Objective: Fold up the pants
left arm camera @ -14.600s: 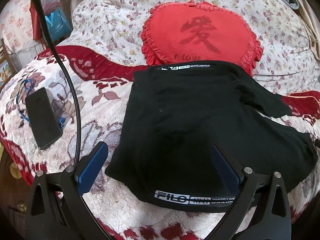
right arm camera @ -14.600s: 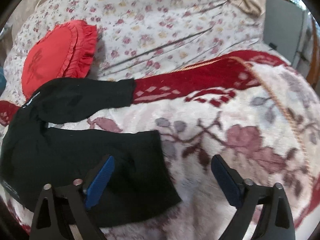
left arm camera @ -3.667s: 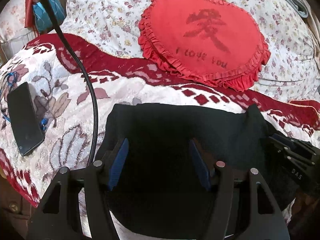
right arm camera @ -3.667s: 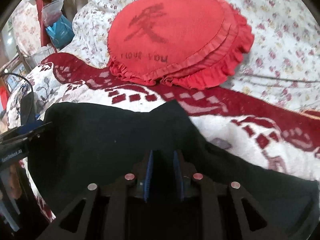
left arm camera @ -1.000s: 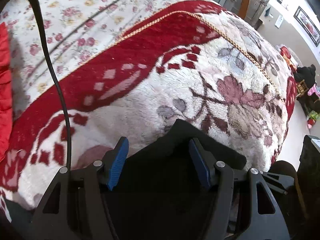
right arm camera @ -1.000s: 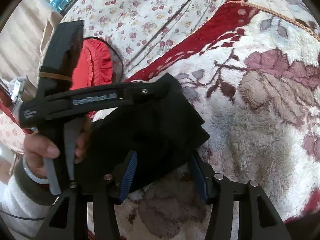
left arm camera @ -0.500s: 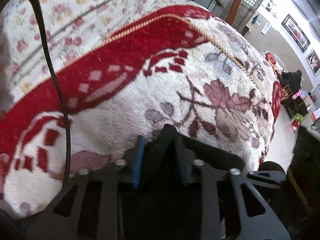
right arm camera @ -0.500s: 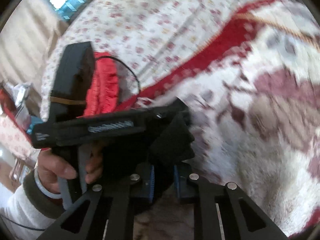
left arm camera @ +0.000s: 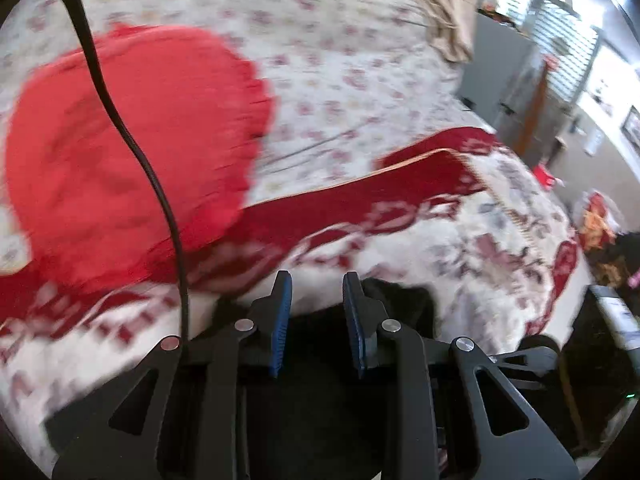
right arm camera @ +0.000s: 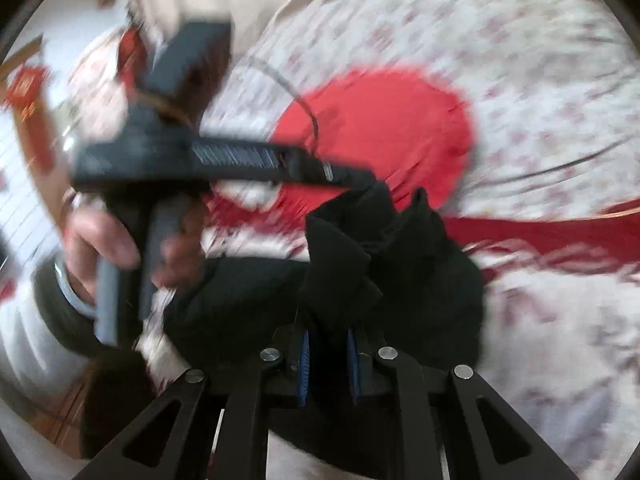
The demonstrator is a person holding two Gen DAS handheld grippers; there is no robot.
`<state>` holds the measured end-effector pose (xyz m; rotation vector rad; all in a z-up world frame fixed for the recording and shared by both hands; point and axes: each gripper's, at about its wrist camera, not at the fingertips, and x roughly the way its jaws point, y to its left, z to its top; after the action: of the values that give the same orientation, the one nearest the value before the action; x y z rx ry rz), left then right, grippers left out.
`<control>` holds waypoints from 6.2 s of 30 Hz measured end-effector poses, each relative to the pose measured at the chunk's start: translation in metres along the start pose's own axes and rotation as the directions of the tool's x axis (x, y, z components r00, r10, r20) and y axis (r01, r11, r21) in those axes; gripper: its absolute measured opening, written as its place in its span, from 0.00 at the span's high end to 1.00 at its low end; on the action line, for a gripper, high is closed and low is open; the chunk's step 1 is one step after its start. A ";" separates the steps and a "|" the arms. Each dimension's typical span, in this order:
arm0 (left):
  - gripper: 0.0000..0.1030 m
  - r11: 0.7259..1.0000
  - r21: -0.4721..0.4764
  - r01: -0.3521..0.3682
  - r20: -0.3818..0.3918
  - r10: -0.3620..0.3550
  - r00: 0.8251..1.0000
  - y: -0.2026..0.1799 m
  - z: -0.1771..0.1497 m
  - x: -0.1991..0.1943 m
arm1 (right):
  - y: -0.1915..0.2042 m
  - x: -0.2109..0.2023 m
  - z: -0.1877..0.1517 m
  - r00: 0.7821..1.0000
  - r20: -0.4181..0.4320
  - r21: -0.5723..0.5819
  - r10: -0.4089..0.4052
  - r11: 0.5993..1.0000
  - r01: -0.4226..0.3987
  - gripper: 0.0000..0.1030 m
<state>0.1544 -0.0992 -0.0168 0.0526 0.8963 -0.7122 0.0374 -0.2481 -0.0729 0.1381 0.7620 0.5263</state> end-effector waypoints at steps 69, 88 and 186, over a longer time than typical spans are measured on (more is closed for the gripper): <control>0.44 0.852 -0.343 -0.395 0.025 0.428 0.903 0.057 -0.149 -0.087 | 0.030 0.064 -0.009 0.944 -0.234 -0.171 -0.231 0.966 0.194 0.75; 0.38 0.780 -0.494 -0.385 0.003 0.444 0.896 0.097 -0.181 -0.117 | 0.039 0.082 0.029 0.951 -0.202 -0.188 -0.235 0.962 0.198 0.61; 0.74 0.941 -0.293 -0.171 0.211 0.238 0.948 0.011 -0.169 -0.091 | 0.081 0.136 0.089 0.959 -0.267 0.060 0.100 0.994 -0.087 0.79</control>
<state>0.0058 0.0145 -0.0610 -0.1802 0.7316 -0.3842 0.1476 -0.1039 -0.0689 0.1488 1.0382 0.6247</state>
